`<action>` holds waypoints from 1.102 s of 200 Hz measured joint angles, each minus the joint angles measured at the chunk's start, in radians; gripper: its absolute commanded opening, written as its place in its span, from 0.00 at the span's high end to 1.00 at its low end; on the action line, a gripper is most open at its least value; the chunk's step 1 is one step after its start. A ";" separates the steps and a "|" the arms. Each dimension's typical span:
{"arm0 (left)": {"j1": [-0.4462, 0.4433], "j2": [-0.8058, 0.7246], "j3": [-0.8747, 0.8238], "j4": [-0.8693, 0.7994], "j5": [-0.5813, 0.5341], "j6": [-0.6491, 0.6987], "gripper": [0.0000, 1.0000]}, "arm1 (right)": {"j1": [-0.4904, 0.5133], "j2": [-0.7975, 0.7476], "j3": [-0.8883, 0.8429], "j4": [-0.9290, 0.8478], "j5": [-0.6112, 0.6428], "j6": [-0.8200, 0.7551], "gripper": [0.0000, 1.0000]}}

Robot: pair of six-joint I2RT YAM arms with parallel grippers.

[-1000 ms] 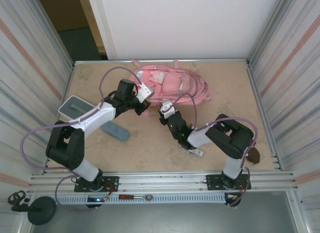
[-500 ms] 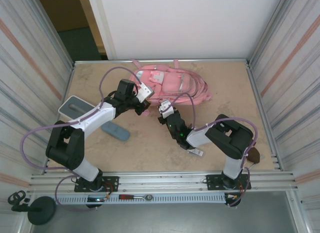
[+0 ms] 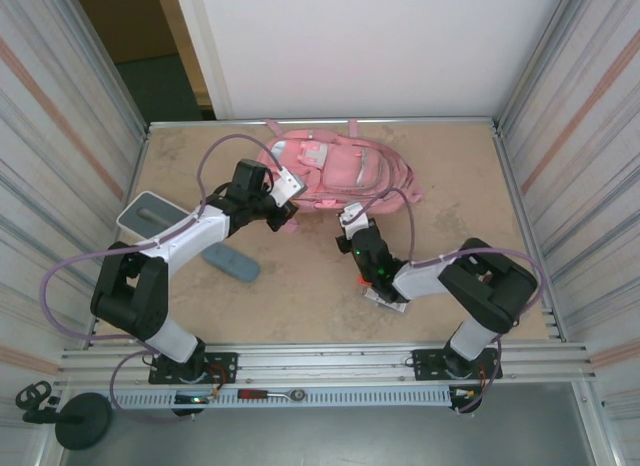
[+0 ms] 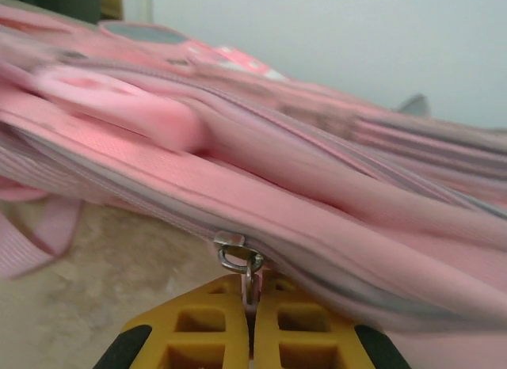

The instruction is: Pack the student bag

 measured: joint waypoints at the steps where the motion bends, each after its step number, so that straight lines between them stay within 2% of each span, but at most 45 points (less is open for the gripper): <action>1: 0.000 0.000 0.000 0.000 0.000 0.002 1.00 | -0.002 -0.005 -0.003 -0.005 0.000 0.003 1.00; 45: 0.032 -0.010 -0.036 0.041 -0.043 0.036 1.00 | -0.104 -0.177 -0.067 -0.240 -0.043 0.135 1.00; 64: 0.047 -0.010 -0.043 0.052 -0.066 0.051 1.00 | -0.156 -0.246 -0.084 -0.330 -0.107 0.187 1.00; 91: 0.056 -0.010 -0.054 0.063 -0.081 0.071 1.00 | -0.174 -0.274 -0.078 -0.411 -0.214 0.225 1.00; 101: 0.058 -0.010 -0.059 0.063 -0.083 0.081 0.91 | -0.179 -0.274 -0.069 -0.442 -0.258 0.237 1.00; 121: 0.056 -0.011 -0.075 0.062 -0.095 0.117 0.65 | -0.186 -0.274 -0.037 -0.505 -0.334 0.248 1.00; 150: -0.006 -0.058 -0.130 0.069 -0.165 0.207 0.45 | -0.194 -0.274 0.011 -0.587 -0.426 0.271 1.00; 176: -0.143 -0.100 -0.156 0.119 -0.211 0.309 0.36 | -0.199 -0.275 0.031 -0.630 -0.502 0.298 1.00; 197: -0.246 -0.096 -0.156 0.175 -0.238 0.369 0.35 | -0.200 -0.278 0.031 -0.642 -0.550 0.320 1.00; 220: -0.311 -0.054 -0.146 0.226 -0.255 0.410 0.35 | -0.200 -0.278 0.031 -0.642 -0.585 0.338 1.00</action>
